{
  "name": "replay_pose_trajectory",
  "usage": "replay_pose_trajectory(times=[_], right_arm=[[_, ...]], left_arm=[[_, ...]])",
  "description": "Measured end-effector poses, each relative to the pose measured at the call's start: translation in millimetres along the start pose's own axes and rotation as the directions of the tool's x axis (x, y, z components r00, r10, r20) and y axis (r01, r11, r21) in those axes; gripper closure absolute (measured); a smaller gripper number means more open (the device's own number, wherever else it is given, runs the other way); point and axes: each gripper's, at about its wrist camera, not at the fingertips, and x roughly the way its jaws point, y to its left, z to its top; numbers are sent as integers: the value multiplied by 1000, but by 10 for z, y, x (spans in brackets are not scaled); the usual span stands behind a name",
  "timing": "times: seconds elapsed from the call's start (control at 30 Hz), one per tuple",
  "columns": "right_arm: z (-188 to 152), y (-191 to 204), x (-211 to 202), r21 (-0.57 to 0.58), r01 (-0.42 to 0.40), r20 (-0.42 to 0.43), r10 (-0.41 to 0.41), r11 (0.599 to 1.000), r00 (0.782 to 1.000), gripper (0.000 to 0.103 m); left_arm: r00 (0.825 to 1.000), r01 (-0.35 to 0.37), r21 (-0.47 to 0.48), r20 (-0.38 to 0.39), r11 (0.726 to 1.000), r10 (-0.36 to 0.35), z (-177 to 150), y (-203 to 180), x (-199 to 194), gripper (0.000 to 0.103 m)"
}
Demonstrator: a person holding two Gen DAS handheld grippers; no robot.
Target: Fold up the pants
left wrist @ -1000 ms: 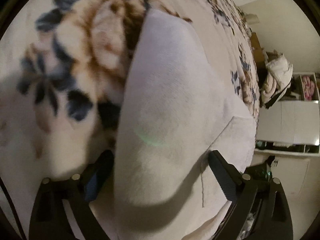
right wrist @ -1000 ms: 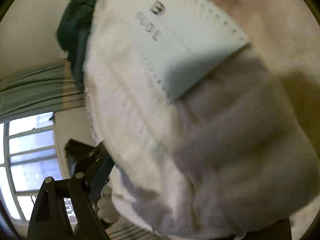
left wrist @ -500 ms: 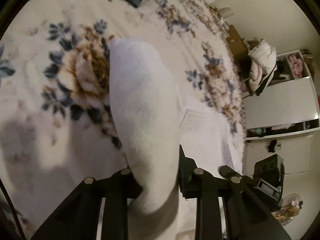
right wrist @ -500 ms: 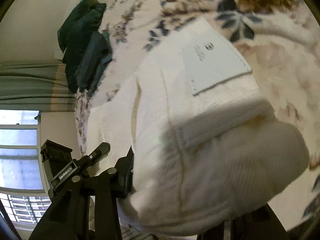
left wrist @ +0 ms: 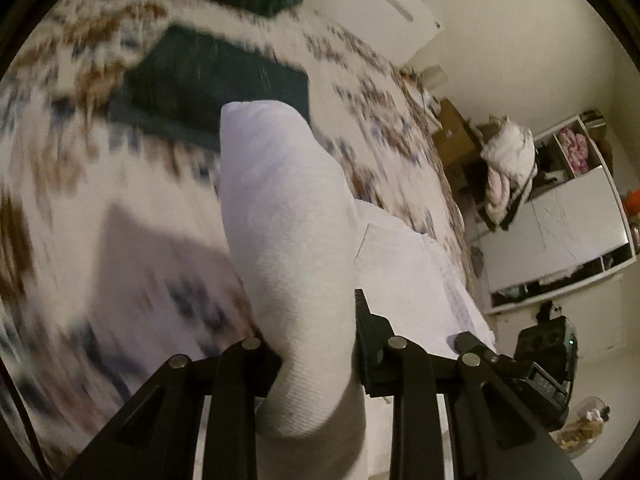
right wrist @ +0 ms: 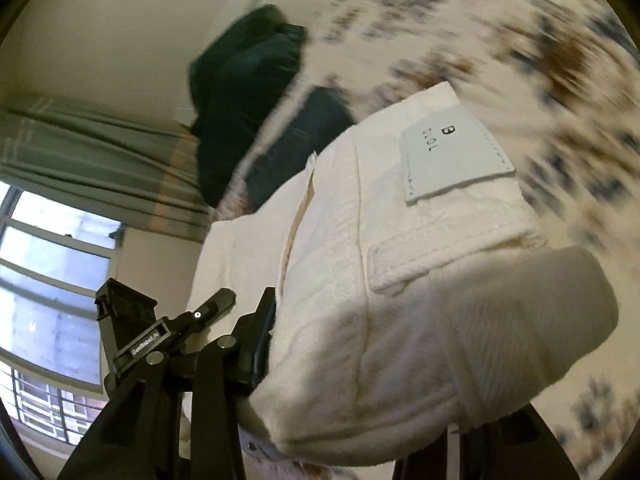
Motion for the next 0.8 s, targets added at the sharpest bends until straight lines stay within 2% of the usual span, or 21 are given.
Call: replay_pose_trajectory(times=[0.13,0.27,0.43,0.5,0.6,0.7,0.8], right_arm=[[712,450,878,-72,-42,47,46,997,998,60],[1368,654,1713,-96,-66,67,72,993,995,60],[1924,631,2660,-97,-66,69,73,993,995,60],[2003,542,2938,-82,-60,61,65,995,996,60],[2011,401,3233,-79,-31,42,34,996,999,60],[1965,310,3361,-102,-11,17,12,995,1000,60],[2014,279,3397,-74,-11,-14,10,997,1000,57]], left_arm=[[998,-37,38,49,999,35,953,346,145,80],[994,-83,82,71,993,78,1747,675,393,80],[991,-128,120,65,984,121,2456,1145,775,80],[990,-138,114,42,984,134,2610,1391,997,80],[992,-128,74,21,989,127,2664,1628,1138,78],[993,-121,58,1,991,121,2632,1761,1189,72],[990,-142,28,0,990,142,2595,1761,1131,61]])
